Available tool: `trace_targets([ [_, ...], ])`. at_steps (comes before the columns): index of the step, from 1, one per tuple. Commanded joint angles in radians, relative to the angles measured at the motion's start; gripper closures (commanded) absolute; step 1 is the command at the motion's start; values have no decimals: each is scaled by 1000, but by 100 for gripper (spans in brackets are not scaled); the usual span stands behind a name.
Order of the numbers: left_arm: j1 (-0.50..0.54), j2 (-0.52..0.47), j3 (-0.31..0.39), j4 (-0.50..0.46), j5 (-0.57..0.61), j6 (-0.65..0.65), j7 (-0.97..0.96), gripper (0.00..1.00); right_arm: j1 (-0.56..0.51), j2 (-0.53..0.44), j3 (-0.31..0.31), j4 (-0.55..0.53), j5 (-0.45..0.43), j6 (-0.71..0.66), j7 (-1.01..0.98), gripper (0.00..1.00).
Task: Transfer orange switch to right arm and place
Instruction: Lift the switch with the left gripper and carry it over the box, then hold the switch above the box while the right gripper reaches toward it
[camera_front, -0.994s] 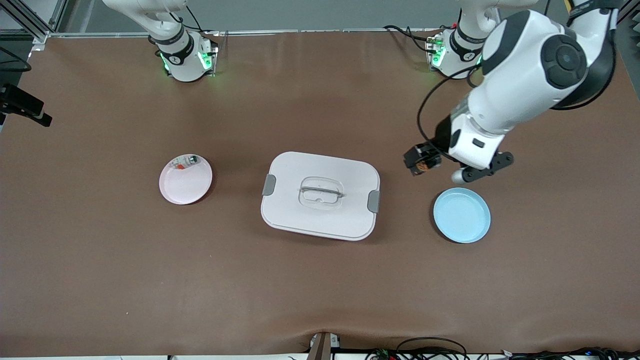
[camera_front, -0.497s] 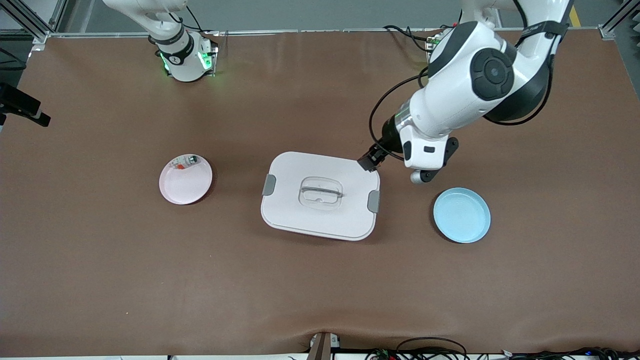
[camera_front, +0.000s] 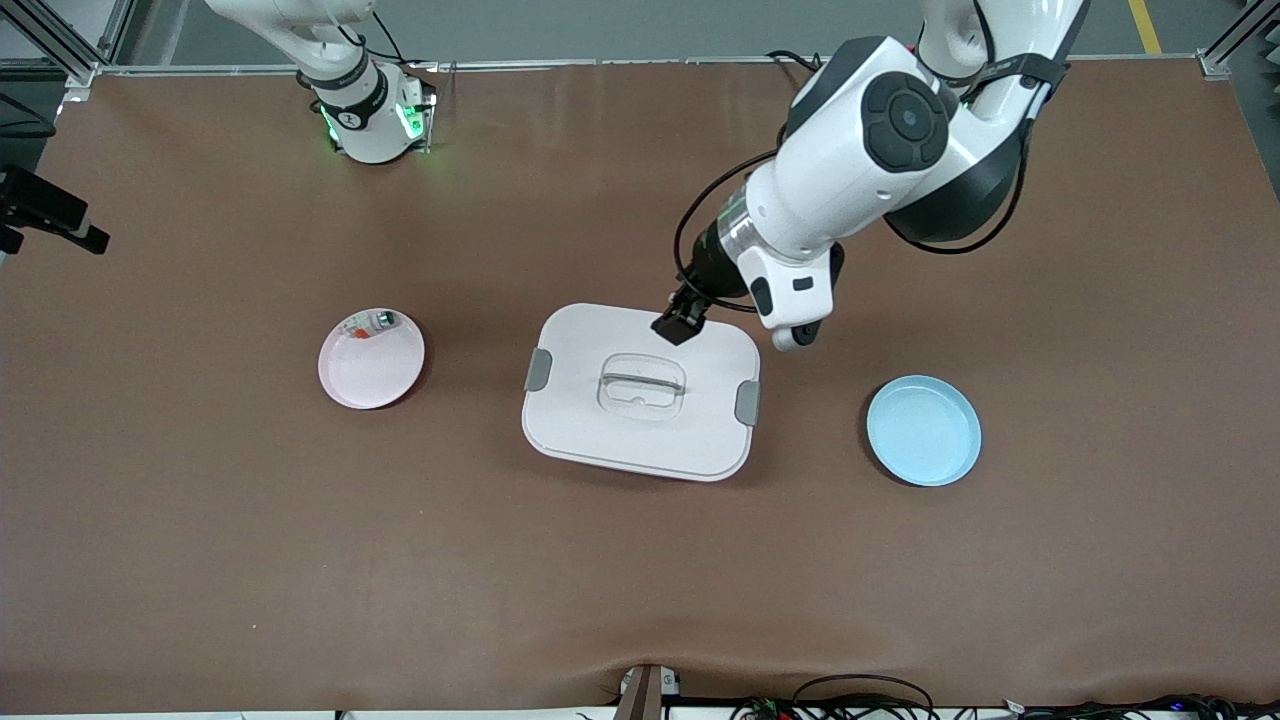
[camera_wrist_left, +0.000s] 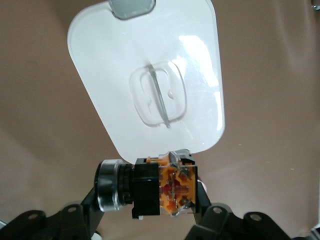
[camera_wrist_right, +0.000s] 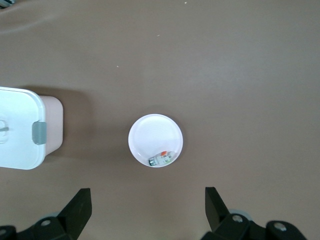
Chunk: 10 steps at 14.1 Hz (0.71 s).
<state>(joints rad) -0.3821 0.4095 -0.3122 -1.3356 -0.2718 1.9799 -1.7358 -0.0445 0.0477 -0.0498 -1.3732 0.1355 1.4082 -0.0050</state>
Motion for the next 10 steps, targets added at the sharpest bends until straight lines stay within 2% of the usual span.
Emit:
trace_targets([
  [1,-30,35,2,33,-21,65,-83,100,-5,15,10,0,39,-9,-7,0],
  [3,-47,48,2,33,-21,134,-158,100,59,15,12,-19,41,-12,22,0],
  [5,-70,55,8,33,-20,165,-224,100,99,12,12,-82,73,72,40,0],
  [6,-81,60,10,35,-20,177,-231,100,115,9,11,-113,110,122,55,0],
  [8,-93,60,12,35,-20,188,-257,100,117,9,8,-156,250,169,86,0],
  [10,-93,60,12,35,-20,188,-269,100,145,-28,15,-263,300,292,115,0],
])
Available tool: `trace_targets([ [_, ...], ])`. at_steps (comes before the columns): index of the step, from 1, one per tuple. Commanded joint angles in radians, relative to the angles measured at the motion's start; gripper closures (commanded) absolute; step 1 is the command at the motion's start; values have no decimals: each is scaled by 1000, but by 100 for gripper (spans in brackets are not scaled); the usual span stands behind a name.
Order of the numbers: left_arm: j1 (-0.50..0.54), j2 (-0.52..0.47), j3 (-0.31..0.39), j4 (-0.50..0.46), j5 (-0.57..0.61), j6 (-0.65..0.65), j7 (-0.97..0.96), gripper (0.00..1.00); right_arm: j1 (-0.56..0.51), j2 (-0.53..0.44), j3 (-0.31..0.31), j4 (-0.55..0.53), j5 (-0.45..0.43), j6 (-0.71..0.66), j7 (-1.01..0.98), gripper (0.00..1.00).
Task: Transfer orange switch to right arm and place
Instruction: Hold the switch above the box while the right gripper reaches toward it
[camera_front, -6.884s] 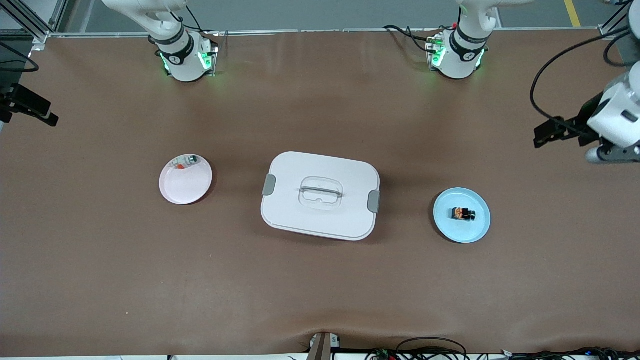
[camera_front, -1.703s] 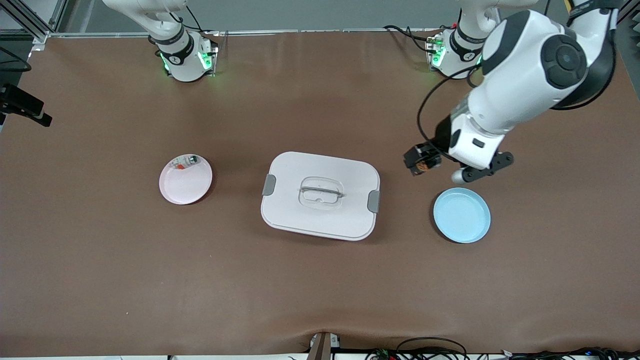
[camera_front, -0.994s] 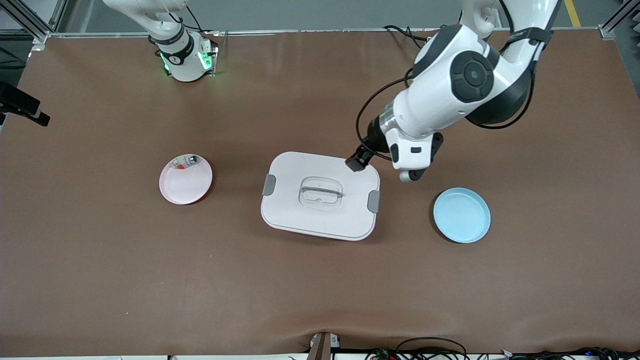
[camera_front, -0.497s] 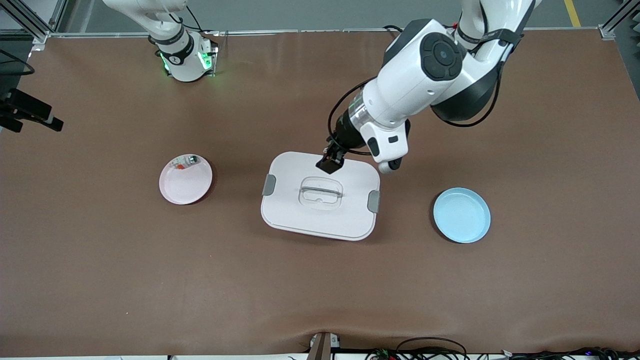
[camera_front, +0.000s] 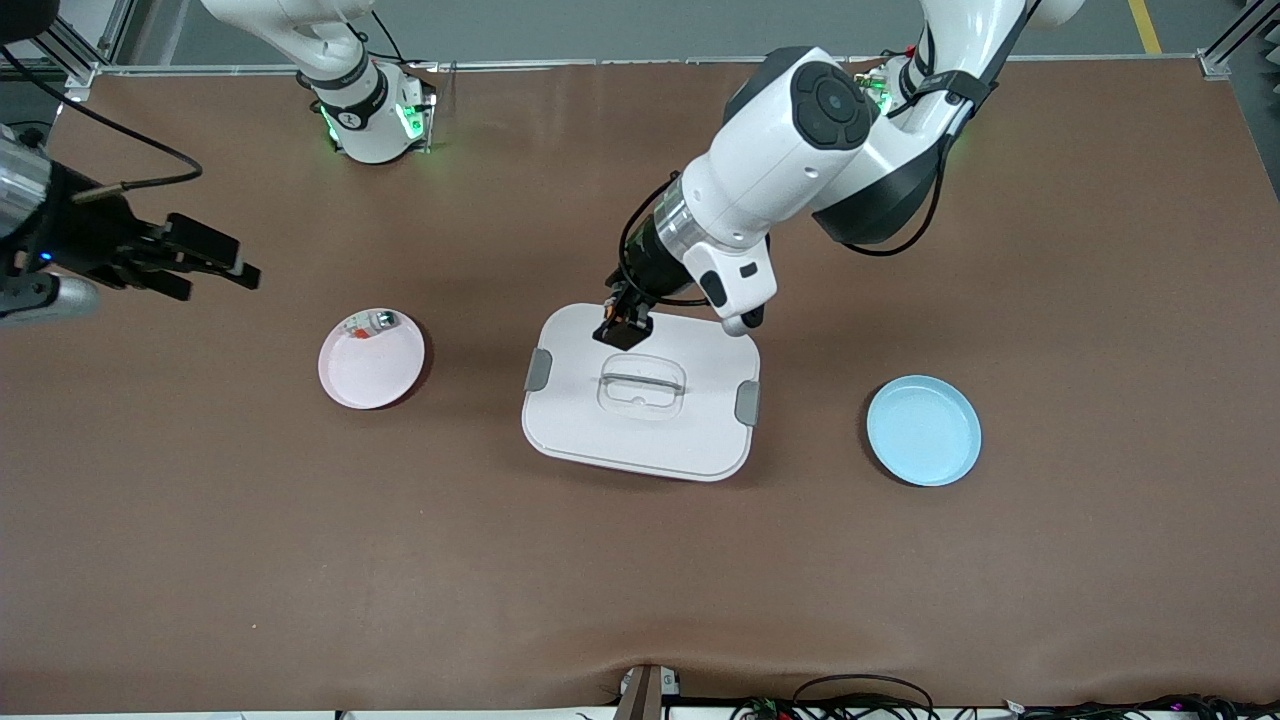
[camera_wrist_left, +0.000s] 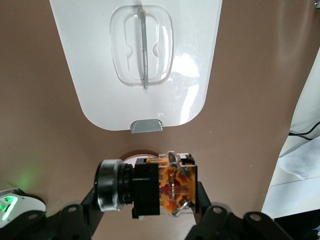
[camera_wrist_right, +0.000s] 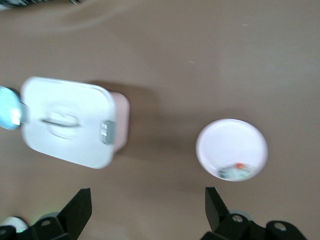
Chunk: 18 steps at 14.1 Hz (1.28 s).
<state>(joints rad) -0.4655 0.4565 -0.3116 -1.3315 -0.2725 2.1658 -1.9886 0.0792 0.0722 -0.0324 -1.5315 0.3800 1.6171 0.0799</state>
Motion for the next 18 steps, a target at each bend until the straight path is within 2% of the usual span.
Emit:
trace_targets([
  [1,-12,13,9,32,-19,3,-19,100,48,-71,-4,-158,95,125,31,0],
  [3,-27,11,14,37,-17,3,-19,100,79,-136,-3,-318,305,269,17,0],
  [4,-27,11,16,37,-16,3,-19,100,126,-156,-3,-372,380,332,9,0],
  [6,-28,11,14,37,-16,5,-21,100,201,-154,-3,-381,439,381,9,0],
  [8,-28,11,14,37,-14,8,-21,100,264,-152,-3,-394,557,456,-26,0],
  [13,-28,13,14,37,-14,9,-19,100,414,-129,-3,-404,580,664,-32,0],
  [18,-28,13,14,37,-13,11,-16,100,470,-74,-3,-407,580,771,-31,0],
])
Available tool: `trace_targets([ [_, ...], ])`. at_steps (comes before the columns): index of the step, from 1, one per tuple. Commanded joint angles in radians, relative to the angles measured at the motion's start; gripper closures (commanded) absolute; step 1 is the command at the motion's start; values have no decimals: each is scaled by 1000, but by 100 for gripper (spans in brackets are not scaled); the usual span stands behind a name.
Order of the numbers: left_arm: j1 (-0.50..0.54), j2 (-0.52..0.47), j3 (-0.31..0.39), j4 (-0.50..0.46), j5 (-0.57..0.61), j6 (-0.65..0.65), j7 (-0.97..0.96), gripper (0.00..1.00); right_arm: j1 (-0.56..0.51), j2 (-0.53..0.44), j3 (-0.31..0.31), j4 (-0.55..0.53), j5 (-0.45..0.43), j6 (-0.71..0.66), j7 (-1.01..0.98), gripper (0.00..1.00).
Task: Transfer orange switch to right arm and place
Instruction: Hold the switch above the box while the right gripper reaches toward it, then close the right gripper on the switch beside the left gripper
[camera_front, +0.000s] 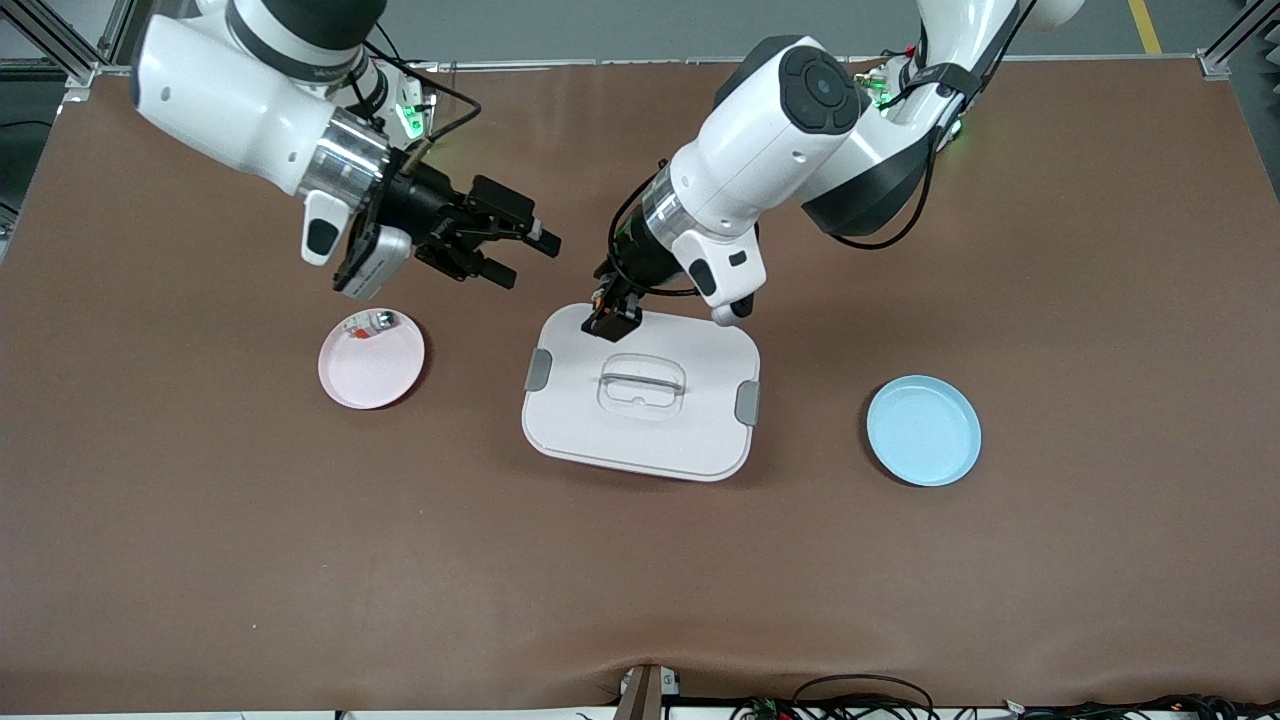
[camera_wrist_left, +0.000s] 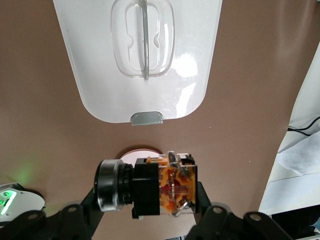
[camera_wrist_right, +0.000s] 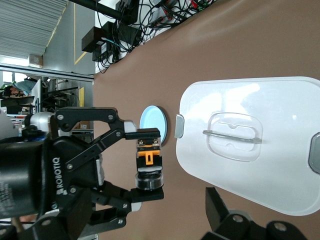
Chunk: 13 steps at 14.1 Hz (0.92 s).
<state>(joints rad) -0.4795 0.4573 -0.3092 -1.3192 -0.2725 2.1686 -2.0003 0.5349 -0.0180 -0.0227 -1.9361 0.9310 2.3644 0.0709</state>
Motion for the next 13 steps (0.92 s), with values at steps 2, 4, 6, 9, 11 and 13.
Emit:
trace_targets([
  [2,-14,12,12,25,-13,8,-5,100,13,32,-13,0,29,26,-23,0],
  [4,-14,12,12,25,-13,8,-5,100,14,47,-13,5,31,35,-23,0],
  [6,-14,11,12,25,-13,8,-6,100,29,62,-13,5,37,73,-22,0],
  [9,-25,11,12,25,-13,8,-11,100,63,87,-13,11,89,139,-23,0],
  [11,-33,11,12,25,-13,8,-11,100,71,105,-13,26,89,141,-23,0],
  [13,-34,11,12,25,-13,8,-20,100,91,116,-13,35,91,162,-22,0],
])
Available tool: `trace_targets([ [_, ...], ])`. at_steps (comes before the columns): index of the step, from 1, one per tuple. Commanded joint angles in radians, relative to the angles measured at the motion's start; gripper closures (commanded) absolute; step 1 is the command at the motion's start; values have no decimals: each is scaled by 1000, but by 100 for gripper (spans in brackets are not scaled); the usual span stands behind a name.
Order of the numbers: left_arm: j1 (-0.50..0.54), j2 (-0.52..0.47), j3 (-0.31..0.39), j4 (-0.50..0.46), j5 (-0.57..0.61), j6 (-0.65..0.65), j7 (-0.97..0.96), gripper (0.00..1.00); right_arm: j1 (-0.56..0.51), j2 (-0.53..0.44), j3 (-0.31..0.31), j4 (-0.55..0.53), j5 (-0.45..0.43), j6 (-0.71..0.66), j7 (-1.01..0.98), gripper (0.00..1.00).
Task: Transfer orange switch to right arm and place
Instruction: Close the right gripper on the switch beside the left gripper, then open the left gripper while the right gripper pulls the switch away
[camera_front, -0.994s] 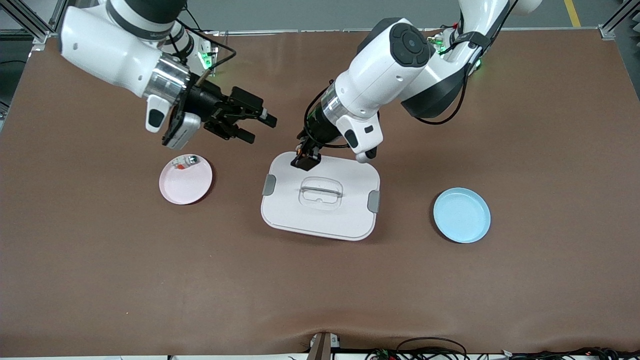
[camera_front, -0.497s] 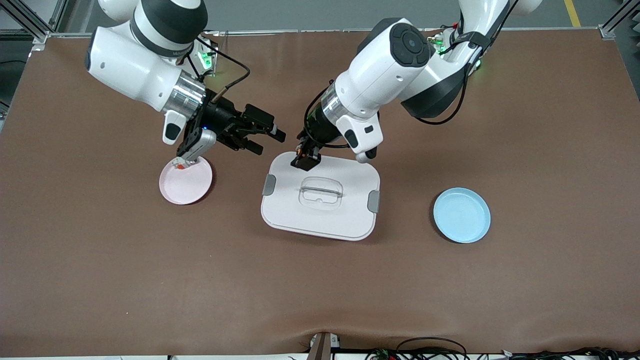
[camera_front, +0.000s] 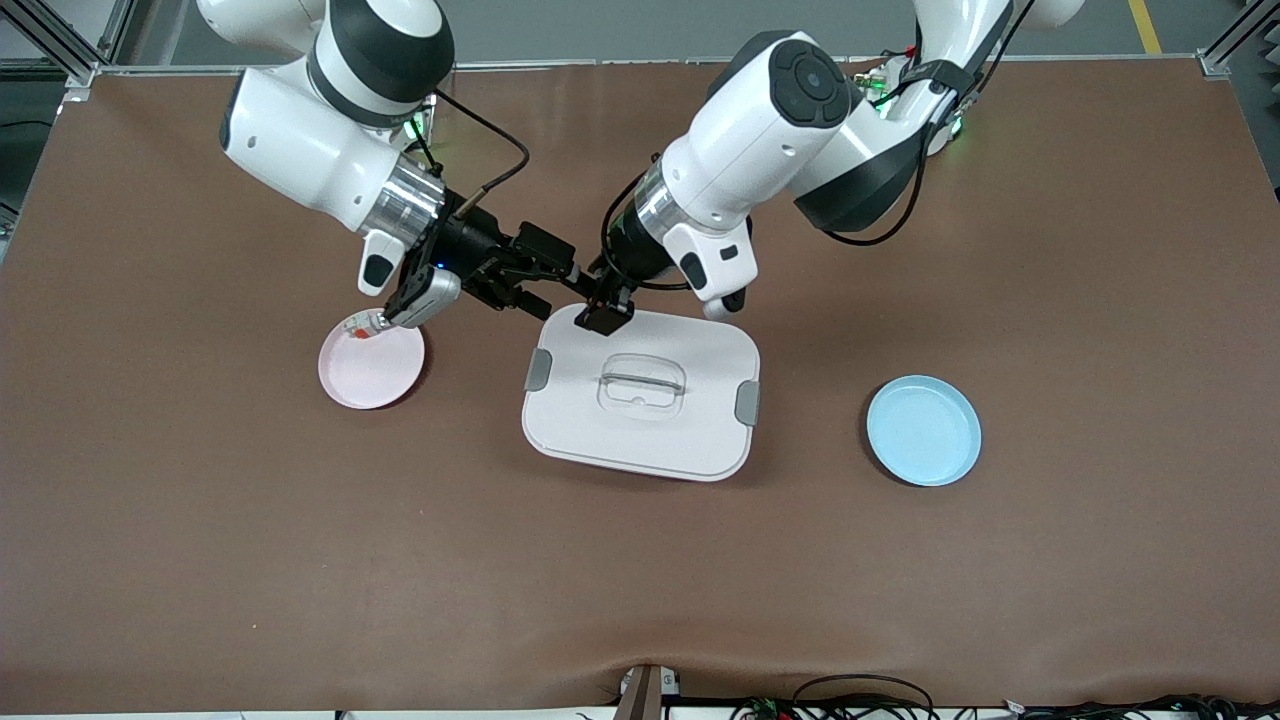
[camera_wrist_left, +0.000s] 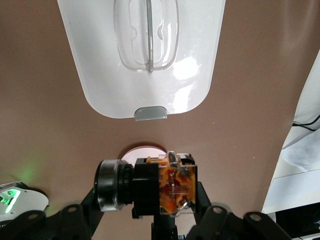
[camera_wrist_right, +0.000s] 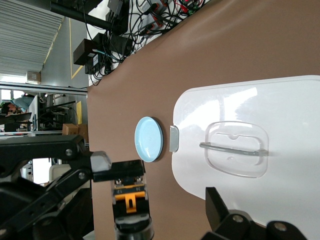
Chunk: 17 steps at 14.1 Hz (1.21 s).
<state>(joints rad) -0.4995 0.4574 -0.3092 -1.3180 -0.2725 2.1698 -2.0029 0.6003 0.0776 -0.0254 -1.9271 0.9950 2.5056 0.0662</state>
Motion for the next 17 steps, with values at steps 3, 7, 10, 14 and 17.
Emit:
trace_targets([
  [3,-14,10,12,23,-13,7,-19,100,38,34,-10,27,27,42,-16,0],
  [7,-22,10,12,23,-13,5,-19,100,44,34,-10,25,25,41,-16,0],
  [10,-22,10,12,23,-13,5,-19,100,53,33,-11,22,25,41,-14,16],
  [14,-22,10,10,23,-13,5,-19,100,55,31,-11,22,27,44,12,100],
  [17,-21,10,12,23,-13,5,-17,100,55,30,-10,23,27,44,14,100],
])
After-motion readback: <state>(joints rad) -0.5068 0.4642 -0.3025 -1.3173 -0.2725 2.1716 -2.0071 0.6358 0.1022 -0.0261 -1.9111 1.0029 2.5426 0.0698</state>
